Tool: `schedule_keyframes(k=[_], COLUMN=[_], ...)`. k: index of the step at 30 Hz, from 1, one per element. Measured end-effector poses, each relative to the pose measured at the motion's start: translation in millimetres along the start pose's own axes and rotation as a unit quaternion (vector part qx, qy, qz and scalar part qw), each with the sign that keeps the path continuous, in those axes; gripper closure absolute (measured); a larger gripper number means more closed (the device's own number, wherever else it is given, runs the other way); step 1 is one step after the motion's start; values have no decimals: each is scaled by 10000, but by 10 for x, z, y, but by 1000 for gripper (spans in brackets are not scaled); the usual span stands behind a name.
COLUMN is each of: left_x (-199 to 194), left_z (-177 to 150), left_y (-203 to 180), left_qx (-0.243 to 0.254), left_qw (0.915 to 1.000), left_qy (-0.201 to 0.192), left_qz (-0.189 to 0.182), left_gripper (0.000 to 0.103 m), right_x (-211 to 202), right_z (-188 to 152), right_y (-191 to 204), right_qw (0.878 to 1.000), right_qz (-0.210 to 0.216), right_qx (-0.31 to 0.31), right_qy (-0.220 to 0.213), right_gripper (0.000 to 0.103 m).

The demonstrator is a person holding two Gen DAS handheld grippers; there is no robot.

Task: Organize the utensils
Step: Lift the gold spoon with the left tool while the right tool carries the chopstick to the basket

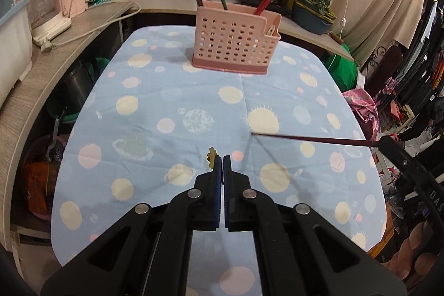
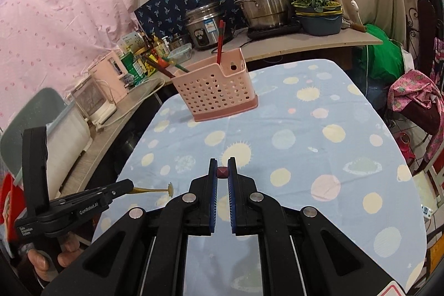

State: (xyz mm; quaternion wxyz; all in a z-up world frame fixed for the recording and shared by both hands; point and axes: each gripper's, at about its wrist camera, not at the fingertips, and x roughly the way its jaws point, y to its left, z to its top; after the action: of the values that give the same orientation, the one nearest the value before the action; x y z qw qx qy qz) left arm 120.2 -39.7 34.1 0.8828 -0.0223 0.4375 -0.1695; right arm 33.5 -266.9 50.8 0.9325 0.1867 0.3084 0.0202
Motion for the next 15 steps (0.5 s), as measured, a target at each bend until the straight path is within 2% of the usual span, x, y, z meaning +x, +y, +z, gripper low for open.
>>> schedule_keyframes(k=[8, 15], left_x=[-4, -3], left_z=[248, 427], left_y=[-48, -40], left_qx=[47, 37], left_qw=[9999, 9997], left_qy=[-132, -239], left_qz=[-61, -27], left_gripper=[102, 102], right_x=[-52, -26], right_z=[300, 471], right_y=[-42, -63], right_qw=[9995, 9993], right_qz=[-34, -44], right_qx=[42, 41], right_qy=[-307, -382], right_gripper=[96, 96])
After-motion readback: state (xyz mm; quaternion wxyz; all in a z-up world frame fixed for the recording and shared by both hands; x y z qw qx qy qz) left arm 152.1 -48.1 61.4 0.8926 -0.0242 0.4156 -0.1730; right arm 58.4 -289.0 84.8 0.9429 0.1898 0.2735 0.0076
